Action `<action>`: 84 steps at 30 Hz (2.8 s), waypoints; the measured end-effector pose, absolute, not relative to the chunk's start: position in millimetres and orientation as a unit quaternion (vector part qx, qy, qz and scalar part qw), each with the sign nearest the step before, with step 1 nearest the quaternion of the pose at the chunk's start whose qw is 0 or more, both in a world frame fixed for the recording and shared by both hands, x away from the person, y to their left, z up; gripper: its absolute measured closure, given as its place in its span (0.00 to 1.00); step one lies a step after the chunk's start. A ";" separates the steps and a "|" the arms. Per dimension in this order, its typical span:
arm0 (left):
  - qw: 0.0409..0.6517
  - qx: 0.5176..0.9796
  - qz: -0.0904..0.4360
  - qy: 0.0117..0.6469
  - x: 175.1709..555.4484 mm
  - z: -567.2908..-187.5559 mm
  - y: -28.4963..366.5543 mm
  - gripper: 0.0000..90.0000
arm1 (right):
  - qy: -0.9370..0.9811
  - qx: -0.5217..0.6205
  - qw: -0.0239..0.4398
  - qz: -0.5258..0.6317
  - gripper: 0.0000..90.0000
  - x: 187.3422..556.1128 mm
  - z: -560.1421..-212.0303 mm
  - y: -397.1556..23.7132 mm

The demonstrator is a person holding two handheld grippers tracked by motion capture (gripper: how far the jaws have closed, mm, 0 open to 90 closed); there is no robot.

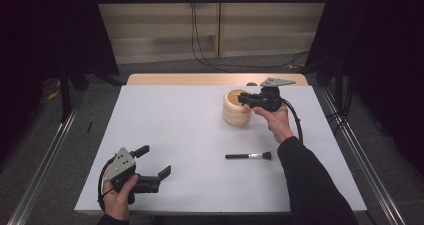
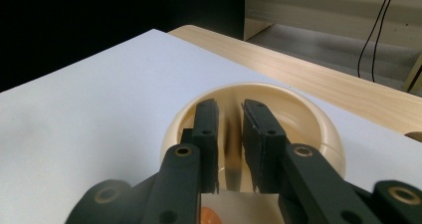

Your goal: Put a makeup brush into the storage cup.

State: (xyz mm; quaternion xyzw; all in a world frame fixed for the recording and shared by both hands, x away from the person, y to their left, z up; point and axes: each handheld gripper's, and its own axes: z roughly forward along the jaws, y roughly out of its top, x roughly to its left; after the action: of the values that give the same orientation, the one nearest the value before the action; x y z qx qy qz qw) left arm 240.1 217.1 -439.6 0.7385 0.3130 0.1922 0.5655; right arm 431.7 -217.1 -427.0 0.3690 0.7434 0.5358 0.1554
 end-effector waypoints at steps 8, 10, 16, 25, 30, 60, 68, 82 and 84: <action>0.564 0.740 0.193 0.313 240.3 -439.8 217.5 0.01 | 0.737 0.375 0.164 0.538 0.57 429.5 -422.9 -218.4; 0.564 0.740 0.193 0.313 240.2 -439.7 217.5 0.01 | 0.737 0.373 0.164 0.540 0.52 429.3 -422.6 -218.9; 0.562 0.740 0.194 0.314 240.1 -439.7 217.2 0.01 | 0.728 0.386 0.175 0.539 0.24 426.0 -418.8 -226.3; 0.562 0.741 0.195 0.311 240.2 -439.5 218.0 0.01 | 0.723 0.391 0.178 0.541 0.04 417.2 -419.9 -233.0; 0.565 0.739 0.195 0.312 240.4 -439.3 216.9 0.01 | 0.720 0.393 0.177 0.545 0.00 411.0 -419.6 -239.2; 0.563 0.735 0.202 0.319 239.5 -438.6 219.8 0.01 | 0.710 0.386 0.183 0.560 0.01 354.0 -424.6 -265.3; 0.564 0.732 0.206 0.323 238.6 -437.9 221.9 0.01 | 0.704 0.391 0.200 0.558 0.01 335.5 -424.8 -274.5; 0.567 0.724 0.211 0.333 238.2 -437.9 224.9 0.01 | 0.693 0.400 0.231 0.554 0.01 297.3 -431.4 -284.1; 0.566 0.725 0.209 0.332 238.4 -438.1 224.9 0.01 | 0.695 0.402 0.230 0.550 0.01 290.7 -432.9 -283.3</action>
State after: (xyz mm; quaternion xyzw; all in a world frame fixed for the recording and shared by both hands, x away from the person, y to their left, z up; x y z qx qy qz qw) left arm 238.4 224.9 -438.1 0.7255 0.3321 0.2088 0.5655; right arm 290.7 -283.3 -432.9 0.4019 0.6951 0.5498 0.2304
